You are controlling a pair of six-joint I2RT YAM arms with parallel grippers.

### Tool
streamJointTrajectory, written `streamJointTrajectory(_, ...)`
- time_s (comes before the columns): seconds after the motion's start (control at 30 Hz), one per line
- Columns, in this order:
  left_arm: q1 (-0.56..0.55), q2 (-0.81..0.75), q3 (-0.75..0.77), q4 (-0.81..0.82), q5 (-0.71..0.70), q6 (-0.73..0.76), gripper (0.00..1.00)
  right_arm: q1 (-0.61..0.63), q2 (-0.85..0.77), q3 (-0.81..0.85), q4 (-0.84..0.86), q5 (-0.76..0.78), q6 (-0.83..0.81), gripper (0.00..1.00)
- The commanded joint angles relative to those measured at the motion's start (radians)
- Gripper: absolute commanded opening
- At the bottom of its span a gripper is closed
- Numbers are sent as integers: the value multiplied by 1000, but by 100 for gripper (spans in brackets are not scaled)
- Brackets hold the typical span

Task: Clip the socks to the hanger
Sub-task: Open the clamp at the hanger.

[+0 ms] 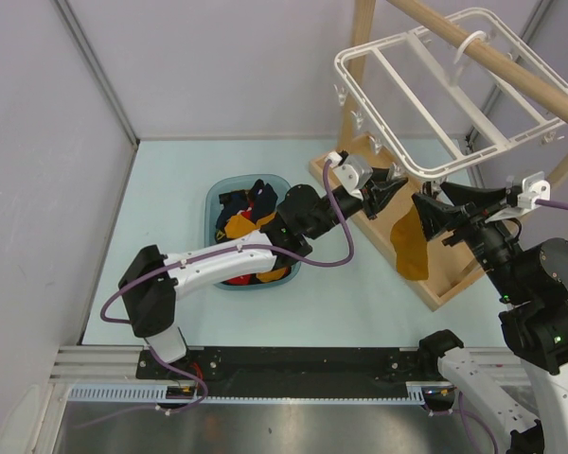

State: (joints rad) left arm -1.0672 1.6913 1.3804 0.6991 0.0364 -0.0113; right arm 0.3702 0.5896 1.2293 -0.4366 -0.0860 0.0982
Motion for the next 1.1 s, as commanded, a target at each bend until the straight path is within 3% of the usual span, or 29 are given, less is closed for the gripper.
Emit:
streamJointTrajectory(0.0, 4, -8, 37, 27, 28, -19, 29, 3, 3, 30, 25, -67, 18, 66)
streamJointTrajectory(0.23, 4, -36, 8, 30, 25, -12, 13, 3, 22, 30, 36, -115, 54, 66)
streamJointTrajectory(0.53, 3, -77, -43, 25, 37, -22, 8, 4, 72, 32, 45, -150, 116, 62)
streamJointTrajectory(1.07, -31, -81, -47, -15, 45, 1, 7, 1, 154, 32, 38, -24, 256, 62)
